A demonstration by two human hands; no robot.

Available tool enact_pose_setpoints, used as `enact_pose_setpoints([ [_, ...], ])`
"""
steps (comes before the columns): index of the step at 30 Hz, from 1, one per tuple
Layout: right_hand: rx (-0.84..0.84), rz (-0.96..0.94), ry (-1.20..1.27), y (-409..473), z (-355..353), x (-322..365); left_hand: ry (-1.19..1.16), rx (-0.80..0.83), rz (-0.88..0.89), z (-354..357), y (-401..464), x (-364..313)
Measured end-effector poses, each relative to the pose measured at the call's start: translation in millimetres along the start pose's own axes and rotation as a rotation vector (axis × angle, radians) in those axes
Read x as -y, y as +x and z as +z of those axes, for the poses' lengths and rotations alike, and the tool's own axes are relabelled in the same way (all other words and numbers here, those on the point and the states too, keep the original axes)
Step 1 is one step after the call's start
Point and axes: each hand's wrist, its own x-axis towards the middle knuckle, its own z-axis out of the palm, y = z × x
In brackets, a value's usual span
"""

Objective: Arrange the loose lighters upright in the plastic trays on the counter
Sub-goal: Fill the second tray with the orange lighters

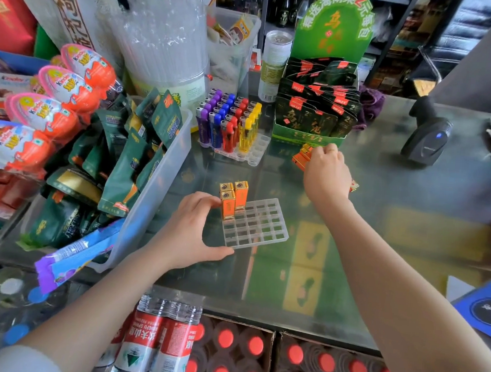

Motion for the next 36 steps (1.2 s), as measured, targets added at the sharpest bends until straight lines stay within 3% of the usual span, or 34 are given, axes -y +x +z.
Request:
enact_pose_setpoints([
  [9,0.145,-0.028,-0.012,1.1,2.5,9.7,-0.003,0.000,0.036,-0.3,-1.3,4.1],
  [15,0.243,-0.196,0.011,-25.1,-10.7,13.4,-0.003,0.059,0.046,-3.0,-14.1,8.4],
  [18,0.255,-0.284,0.241,-42.8,-17.0,14.2,0.003,0.047,0.072,-3.5,-22.8,8.0],
  [22,0.155,-0.221,0.791,-73.2,-34.4,18.5,-0.008,0.037,0.083,-2.9,-33.6,10.9],
  [26,0.249,-0.253,1.188,-114.7,-36.8,24.7,-0.022,0.024,0.064,-1.2,-37.9,11.6],
  [36,0.171,-0.448,0.945,-136.9,-15.0,41.7,-0.018,0.011,0.074,-2.3,-48.8,12.7],
])
